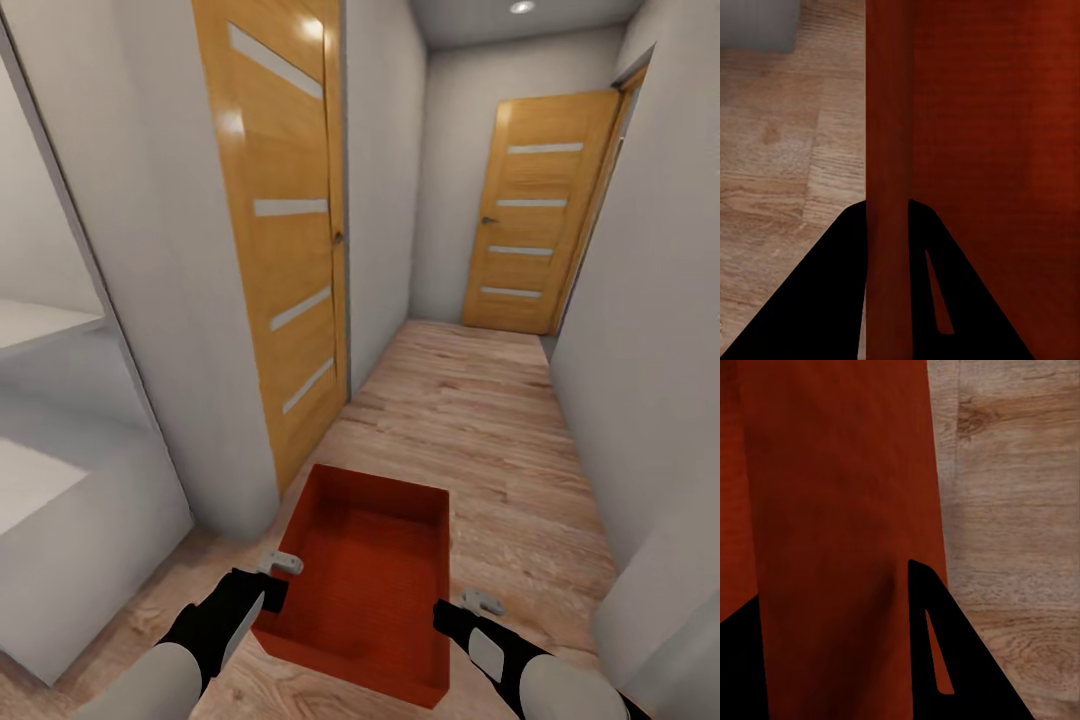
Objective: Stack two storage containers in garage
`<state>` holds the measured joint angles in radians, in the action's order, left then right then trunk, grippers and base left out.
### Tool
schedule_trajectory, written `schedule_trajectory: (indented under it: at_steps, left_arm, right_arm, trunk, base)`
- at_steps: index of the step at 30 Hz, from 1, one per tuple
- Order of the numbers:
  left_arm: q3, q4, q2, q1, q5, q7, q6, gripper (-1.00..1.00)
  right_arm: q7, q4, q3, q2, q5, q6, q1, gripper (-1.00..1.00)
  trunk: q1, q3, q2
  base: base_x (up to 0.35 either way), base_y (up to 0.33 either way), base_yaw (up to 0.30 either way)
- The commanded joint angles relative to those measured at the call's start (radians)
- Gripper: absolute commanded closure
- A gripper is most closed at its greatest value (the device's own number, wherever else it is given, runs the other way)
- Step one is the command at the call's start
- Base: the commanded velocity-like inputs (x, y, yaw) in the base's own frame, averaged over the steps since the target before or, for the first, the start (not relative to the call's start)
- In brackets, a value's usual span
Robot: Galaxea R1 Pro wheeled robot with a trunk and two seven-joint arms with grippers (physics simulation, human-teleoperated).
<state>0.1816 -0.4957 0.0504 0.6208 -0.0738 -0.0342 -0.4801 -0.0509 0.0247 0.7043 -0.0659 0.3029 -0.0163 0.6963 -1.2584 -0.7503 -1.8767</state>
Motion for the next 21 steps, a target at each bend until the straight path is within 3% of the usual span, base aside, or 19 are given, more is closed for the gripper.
schedule_trajectory:
  at_steps: [1, 11, 21]
  left_arm:
    - [-0.013, 0.000, 0.000, 0.000, 0.055, -0.001, -0.006, 1.00]
    - [-0.013, 0.000, 0.000, 0.000, 0.055, -0.001, -0.006, 1.00]
    - [-0.013, 0.000, 0.000, 0.000, 0.055, -0.001, -0.006, 1.00]
  right_arm:
    - [-0.001, 0.003, -0.029, -0.004, 0.009, -0.068, 0.000, 1.00]
    - [-0.002, 0.003, -0.029, -0.003, 0.009, -0.068, -0.001, 1.00]
    - [-0.002, 0.003, -0.029, -0.003, 0.009, -0.068, 0.000, 1.00]
  trunk:
    - [0.000, -0.001, 0.000]
    - [0.000, 0.003, 0.000]
    - [0.000, 0.008, 0.000]
  base:
    - [0.338, 0.000, -0.162]
    - [0.339, 0.003, -0.262]
    - [0.339, 0.090, -0.283]
